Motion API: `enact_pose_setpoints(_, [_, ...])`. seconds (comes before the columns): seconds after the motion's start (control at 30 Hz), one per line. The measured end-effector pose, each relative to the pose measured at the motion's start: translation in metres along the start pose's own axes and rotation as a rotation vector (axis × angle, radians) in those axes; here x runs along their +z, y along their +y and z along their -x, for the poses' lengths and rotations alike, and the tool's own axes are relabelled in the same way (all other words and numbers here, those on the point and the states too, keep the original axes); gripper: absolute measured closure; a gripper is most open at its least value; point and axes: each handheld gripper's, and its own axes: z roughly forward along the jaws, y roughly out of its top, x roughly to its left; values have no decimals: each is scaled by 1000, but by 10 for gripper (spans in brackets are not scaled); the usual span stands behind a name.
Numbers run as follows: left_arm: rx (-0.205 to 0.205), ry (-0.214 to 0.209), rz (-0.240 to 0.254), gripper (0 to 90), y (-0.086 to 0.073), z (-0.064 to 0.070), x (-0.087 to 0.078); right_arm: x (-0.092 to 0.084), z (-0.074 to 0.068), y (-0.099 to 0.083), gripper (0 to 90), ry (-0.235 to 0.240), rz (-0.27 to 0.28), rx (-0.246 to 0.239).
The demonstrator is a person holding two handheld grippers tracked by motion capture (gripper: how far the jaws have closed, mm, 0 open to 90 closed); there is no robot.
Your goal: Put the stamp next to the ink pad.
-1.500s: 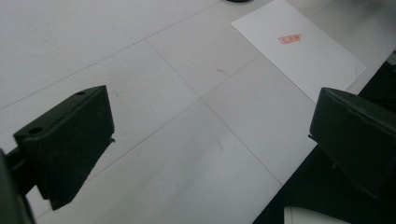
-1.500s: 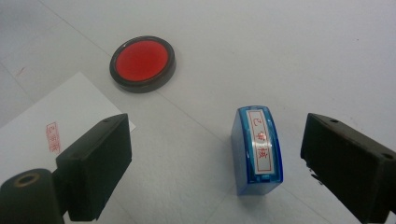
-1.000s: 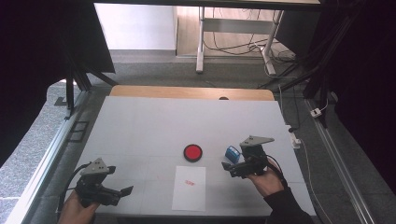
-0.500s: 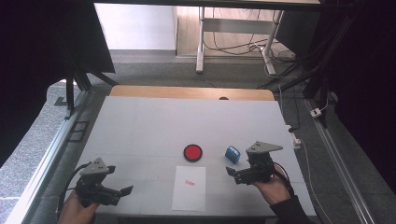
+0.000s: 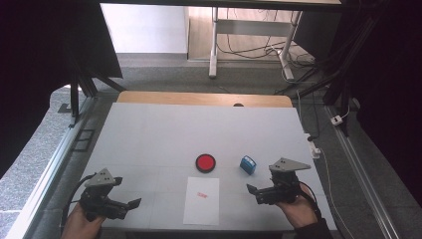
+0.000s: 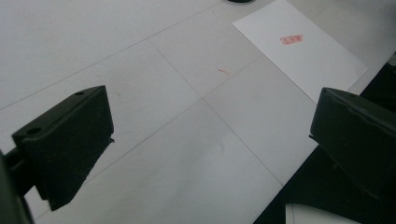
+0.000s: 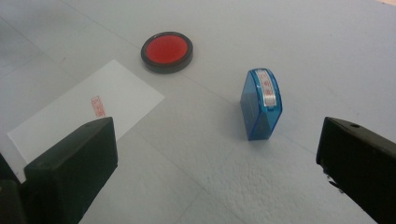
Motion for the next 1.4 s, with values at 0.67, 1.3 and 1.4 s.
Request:
enact_pose_setpoints(0.67, [0, 1, 2, 0, 0, 0, 0, -29, 13, -35, 0, -61, -1, 72])
enact_pose_setpoints(1.3, [4, 10, -1, 0, -1, 1, 0, -35, 16, -55, 0, -75, -74, 116])
enact_pose_setpoints(1.4, [2, 11, -3, 0, -1, 1, 0, -35, 16, -55, 0, -71, -90, 126])
